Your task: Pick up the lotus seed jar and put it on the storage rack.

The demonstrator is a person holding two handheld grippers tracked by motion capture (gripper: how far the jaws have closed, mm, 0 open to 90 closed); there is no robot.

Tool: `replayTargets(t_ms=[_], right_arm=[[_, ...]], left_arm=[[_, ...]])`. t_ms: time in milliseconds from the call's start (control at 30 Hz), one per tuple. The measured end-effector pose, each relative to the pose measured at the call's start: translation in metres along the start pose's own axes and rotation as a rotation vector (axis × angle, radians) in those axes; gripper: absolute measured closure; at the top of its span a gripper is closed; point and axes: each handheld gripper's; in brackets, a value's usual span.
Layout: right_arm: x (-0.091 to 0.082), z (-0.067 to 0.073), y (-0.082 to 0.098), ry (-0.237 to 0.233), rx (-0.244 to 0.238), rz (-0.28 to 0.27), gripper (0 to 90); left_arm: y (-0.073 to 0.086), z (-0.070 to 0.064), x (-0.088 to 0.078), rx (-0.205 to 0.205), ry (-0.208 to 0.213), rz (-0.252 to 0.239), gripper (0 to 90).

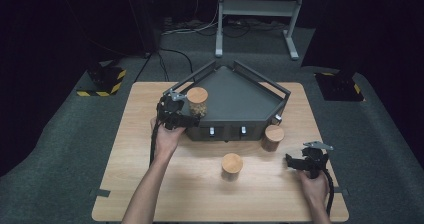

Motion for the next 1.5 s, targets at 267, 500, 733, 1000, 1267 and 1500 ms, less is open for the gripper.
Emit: replayTargets(t_ms=[267, 500, 733, 1000, 1267, 1500], right_arm=[[0.000, 0.000, 0.000, 0.000, 0.000, 0.000, 0.0], [0.000, 0.000, 0.000, 0.000, 0.000, 0.000, 0.0], [0.000, 0.000, 0.000, 0.000, 0.000, 0.000, 0.0], [0.000, 0.000, 0.000, 0.000, 0.000, 0.000, 0.0], [0.000, 0.000, 0.000, 0.000, 0.000, 0.000, 0.0], [0.000, 0.000, 0.000, 0.000, 0.000, 0.000, 0.0]], left_arm=[[0.004, 0.002, -0.004, -0.014, 0.017, -0.003, 4.0], [0.010, 0.004, -0.010, -0.023, 0.016, -0.004, 4.2], [0.020, 0.008, -0.020, -0.039, 0.005, -0.024, 5.1], [0.031, 0.013, -0.027, -0.054, 0.005, -0.030, 5.2], [0.040, 0.016, -0.028, -0.066, 0.007, -0.029, 5.4], [0.047, 0.017, -0.028, -0.071, 0.012, -0.028, 5.4]])
Point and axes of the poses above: each handheld gripper's, and its own axes: x roughly forward along the jaws, y roughly out of its underside, z roughly to its left, and after that the axes turned 5 degrees about z, right-handed
